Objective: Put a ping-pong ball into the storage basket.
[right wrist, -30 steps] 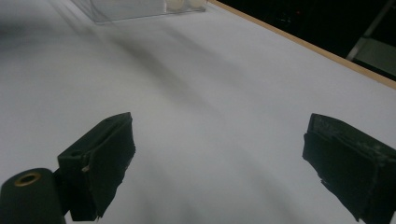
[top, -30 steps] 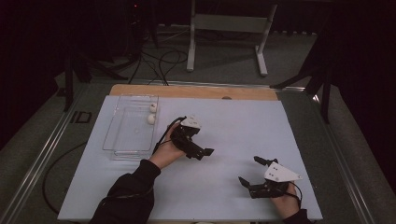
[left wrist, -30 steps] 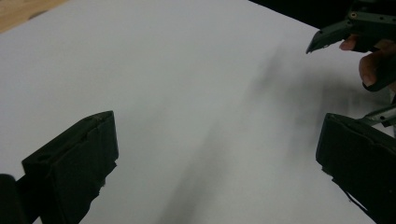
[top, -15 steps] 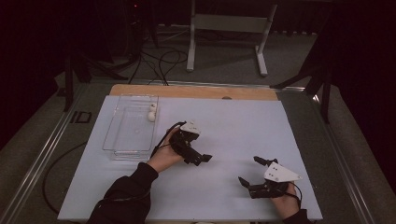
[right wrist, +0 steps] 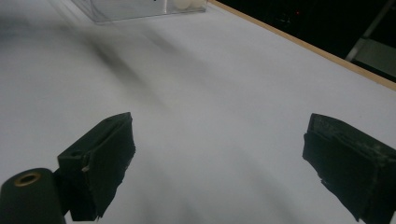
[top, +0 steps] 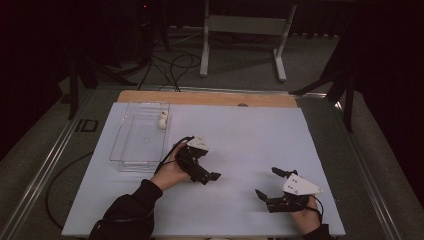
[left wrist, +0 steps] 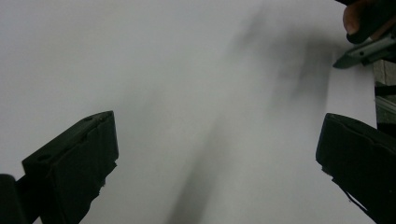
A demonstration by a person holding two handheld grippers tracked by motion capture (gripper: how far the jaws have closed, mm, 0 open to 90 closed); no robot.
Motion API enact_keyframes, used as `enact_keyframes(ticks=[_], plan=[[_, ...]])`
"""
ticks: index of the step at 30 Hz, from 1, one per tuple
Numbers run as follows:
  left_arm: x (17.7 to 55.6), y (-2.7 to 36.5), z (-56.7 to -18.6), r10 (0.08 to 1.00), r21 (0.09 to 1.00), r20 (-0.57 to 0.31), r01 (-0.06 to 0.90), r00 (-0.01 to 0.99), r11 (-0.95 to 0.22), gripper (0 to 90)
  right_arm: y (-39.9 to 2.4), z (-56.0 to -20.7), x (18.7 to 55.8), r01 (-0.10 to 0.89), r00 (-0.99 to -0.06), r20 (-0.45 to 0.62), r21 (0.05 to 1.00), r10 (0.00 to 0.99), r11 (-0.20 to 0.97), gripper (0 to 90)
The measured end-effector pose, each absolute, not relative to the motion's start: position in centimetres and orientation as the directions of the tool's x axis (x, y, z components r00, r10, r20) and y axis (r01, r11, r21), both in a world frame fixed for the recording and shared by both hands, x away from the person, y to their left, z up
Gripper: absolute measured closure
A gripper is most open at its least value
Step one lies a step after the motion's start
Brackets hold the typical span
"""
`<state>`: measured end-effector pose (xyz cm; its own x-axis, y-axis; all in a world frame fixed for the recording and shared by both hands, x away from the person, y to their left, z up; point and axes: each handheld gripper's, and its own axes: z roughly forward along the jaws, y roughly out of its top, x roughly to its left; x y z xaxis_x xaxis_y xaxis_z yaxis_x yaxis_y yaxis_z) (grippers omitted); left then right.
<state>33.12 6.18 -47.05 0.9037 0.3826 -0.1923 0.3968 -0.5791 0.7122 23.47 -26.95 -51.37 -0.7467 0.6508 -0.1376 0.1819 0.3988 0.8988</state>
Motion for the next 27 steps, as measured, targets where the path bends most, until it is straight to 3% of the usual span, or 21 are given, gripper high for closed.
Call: enact_keyframes(ticks=[27], plan=[[30.8, 9.8, -49.4, 0.351, 0.688, -0.225, 0.403, 0.909, -0.603, 0.4, -26.9, -51.3, 23.5, 0.183, -0.749, -0.137, 0.897, 0.648, 0.402, 9.0]])
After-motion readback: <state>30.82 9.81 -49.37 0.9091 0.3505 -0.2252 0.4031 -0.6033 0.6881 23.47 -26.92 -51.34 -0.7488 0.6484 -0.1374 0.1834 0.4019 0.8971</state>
